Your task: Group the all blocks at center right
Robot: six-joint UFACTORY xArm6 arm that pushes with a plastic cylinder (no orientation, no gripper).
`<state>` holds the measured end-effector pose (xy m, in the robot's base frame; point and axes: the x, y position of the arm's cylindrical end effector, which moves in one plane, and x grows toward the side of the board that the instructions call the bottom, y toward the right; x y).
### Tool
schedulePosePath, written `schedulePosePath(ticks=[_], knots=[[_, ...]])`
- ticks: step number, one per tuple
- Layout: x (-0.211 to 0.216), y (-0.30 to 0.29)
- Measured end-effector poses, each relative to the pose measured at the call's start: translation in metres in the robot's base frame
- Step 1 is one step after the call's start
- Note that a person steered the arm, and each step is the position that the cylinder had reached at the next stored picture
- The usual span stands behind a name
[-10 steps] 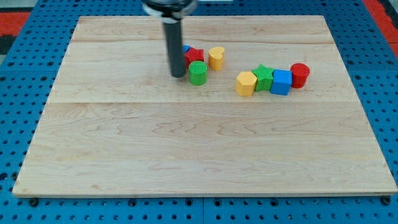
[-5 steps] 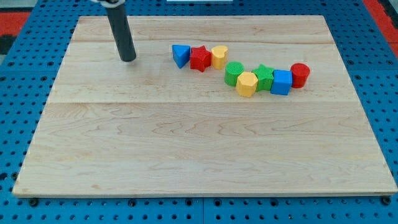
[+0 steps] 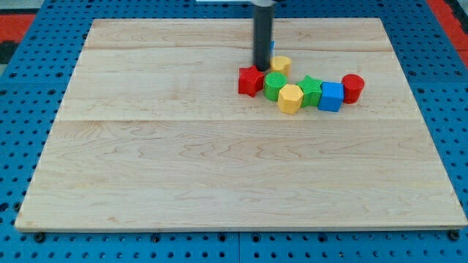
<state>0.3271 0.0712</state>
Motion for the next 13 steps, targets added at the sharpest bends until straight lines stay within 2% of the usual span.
schedulePosePath(ticks=[1, 2, 4, 5, 6, 7, 9, 10, 11, 12, 13], knots=[[0.000, 0.064], [-0.021, 0.034], [0.005, 0.071], [-0.036, 0.066], [-0.089, 0.015], [-0.062, -0.040], [-0.001, 0.012], [-0.017, 0.006], [-0.048, -0.109], [-0.004, -0.198], [0.055, -0.179]])
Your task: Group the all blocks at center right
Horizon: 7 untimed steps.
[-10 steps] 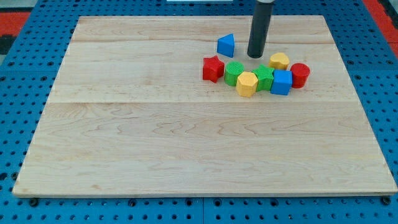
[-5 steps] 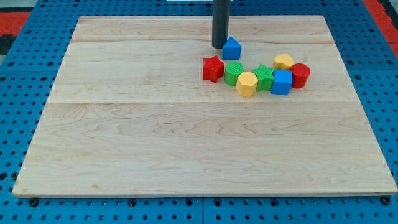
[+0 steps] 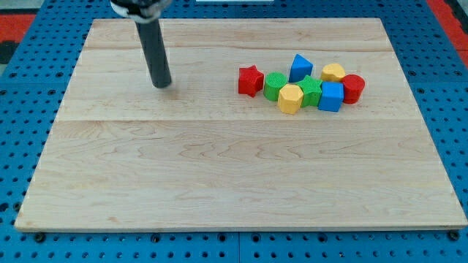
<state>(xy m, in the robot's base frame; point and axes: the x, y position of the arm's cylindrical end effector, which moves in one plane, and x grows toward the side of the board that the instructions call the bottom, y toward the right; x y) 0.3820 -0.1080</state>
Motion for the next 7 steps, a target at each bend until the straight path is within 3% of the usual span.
schedulePosePath(ticks=[2, 7], knots=[[-0.005, 0.090], [-0.021, 0.130]])
